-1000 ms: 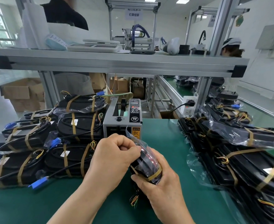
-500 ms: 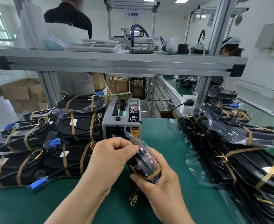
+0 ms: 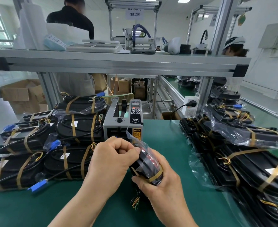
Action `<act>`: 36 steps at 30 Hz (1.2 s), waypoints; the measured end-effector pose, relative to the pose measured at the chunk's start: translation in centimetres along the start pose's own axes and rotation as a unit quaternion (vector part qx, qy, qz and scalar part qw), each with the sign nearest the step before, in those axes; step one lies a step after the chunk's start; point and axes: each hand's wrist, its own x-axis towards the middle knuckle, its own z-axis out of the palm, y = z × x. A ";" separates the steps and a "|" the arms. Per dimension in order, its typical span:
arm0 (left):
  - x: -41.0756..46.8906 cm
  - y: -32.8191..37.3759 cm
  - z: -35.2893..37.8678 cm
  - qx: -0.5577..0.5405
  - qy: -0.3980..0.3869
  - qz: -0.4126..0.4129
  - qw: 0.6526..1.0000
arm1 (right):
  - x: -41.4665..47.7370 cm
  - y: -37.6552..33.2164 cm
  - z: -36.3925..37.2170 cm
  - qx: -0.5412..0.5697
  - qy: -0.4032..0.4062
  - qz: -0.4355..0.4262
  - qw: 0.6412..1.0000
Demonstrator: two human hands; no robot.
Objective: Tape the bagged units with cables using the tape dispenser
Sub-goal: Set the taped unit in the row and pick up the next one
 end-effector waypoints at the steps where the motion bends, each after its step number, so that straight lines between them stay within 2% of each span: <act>1: 0.0 0.0 0.0 0.012 0.002 0.004 1.000 | 0.0 0.0 0.0 0.001 0.001 0.000 1.000; 6: 0.3 -0.2 -0.3 0.050 -0.001 0.010 0.999 | -0.1 0.0 0.2 0.005 0.005 0.000 1.000; 11: 0.8 -0.8 -0.4 -0.004 -0.008 -0.048 0.999 | -0.1 0.1 0.3 0.001 0.000 0.000 1.000; 17: 1.3 -0.9 0.1 -0.011 0.015 -0.048 0.999 | -0.2 0.2 0.2 -0.002 -0.001 -0.001 1.000; 22: 1.0 -1.1 0.2 -0.037 -0.019 -0.048 0.998 | -0.1 -0.1 0.2 0.003 -0.001 -0.010 1.000; 25: 1.3 -1.4 0.3 -0.041 -0.012 -0.057 0.997 | -0.1 0.0 0.2 0.001 0.000 -0.011 1.000; 32: 1.0 -2.4 0.7 -0.107 0.005 -0.030 0.994 | 0.1 0.0 0.0 0.015 0.003 -0.007 1.000; 36: -0.2 -4.0 0.5 -0.111 -0.035 -0.048 0.992 | 0.7 0.0 -0.8 0.049 0.015 -0.010 0.999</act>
